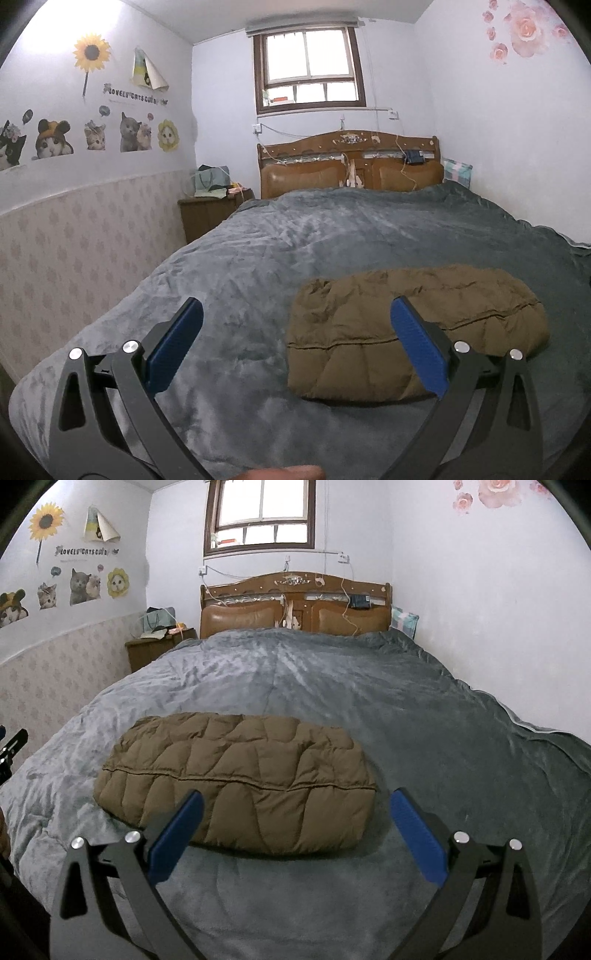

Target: Fold large clothes

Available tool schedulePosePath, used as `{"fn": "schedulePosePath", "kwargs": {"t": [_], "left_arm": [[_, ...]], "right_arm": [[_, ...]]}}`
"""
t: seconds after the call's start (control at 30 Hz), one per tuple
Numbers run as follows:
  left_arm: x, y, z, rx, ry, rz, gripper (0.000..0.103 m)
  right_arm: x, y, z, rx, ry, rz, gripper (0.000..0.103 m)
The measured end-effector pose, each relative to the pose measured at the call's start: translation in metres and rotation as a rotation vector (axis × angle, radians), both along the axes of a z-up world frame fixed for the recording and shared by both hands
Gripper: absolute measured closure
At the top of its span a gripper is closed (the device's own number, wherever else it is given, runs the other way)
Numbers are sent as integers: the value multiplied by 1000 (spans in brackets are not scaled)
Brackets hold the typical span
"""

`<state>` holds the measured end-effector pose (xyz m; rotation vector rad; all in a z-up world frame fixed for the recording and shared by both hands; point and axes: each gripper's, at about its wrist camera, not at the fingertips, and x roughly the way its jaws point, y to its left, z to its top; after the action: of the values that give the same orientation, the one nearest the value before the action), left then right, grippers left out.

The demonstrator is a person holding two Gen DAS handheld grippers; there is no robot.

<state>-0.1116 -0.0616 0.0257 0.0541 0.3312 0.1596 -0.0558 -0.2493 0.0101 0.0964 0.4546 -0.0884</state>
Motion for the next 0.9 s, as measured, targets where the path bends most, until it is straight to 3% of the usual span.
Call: {"fn": "schedulePosePath", "kwargs": {"t": [0.9], "left_arm": [[3,-2,-6,18,35,27,3]], "right_arm": [[1,-2,-1,25,1,-3,2]]}}
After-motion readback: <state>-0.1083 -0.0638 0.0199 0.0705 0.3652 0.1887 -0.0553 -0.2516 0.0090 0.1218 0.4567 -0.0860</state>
